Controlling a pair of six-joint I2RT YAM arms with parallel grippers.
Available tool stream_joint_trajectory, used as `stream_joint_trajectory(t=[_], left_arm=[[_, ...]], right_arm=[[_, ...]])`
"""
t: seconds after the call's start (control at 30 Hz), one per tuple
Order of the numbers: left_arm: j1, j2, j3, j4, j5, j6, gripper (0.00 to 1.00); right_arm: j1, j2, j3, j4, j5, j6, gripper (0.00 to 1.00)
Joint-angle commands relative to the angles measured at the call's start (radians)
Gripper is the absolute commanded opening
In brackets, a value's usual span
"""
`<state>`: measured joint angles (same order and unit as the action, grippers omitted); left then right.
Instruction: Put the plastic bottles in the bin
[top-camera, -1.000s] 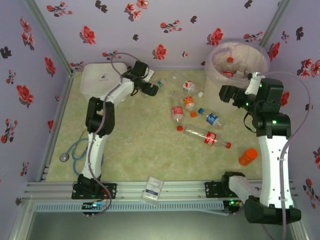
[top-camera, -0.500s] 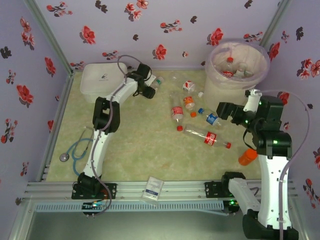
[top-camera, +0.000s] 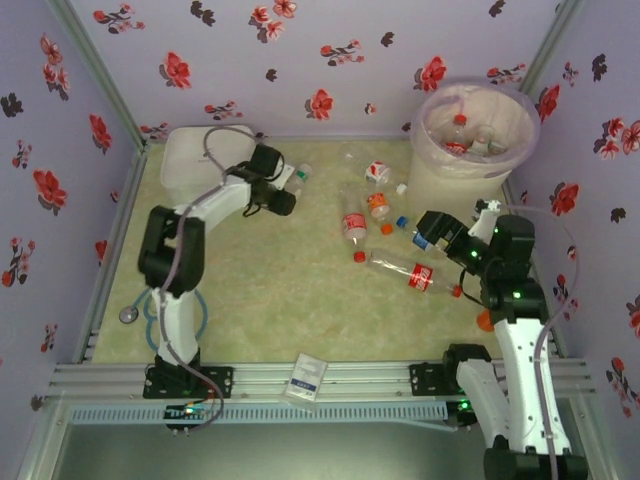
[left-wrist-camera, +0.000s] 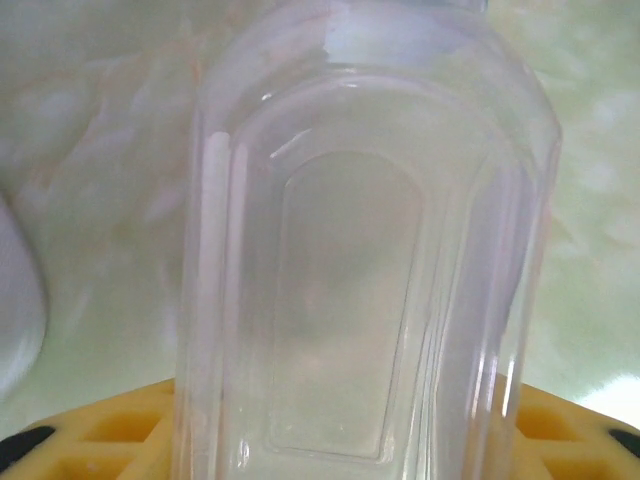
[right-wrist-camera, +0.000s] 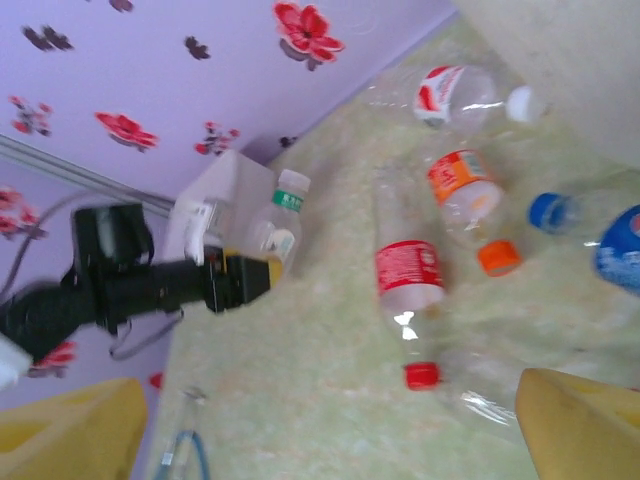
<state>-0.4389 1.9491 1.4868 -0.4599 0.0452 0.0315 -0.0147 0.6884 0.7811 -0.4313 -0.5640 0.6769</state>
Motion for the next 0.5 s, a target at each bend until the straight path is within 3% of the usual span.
stream_joint_trajectory(t=[0.0, 0.23, 0.33, 0.47], left_arm=[[-0.059, -0.232, -0.199, 0.194, 0.052, -0.058, 0.42], [-0.273, -0.544, -0.519, 0.368, 0.037, -0.308, 0.33], [-0.367, -0.629, -0.613, 0.461, -0.023, -0.398, 0.32], [-0.426, -0.665, -0.633, 0.473, -0.043, -0.402, 0.28]], right_arm=[[0.087, 0.034, -0.011, 0.241, 0.011, 0.137, 0.88], [0.383, 0.309, 0.082, 0.36, 0.159, 0.073, 0.83], [0.454, 0.401, 0.119, 0.356, 0.218, 0.038, 0.86], [0.49, 0.467, 0.131, 0.408, 0.224, 0.039, 0.9]])
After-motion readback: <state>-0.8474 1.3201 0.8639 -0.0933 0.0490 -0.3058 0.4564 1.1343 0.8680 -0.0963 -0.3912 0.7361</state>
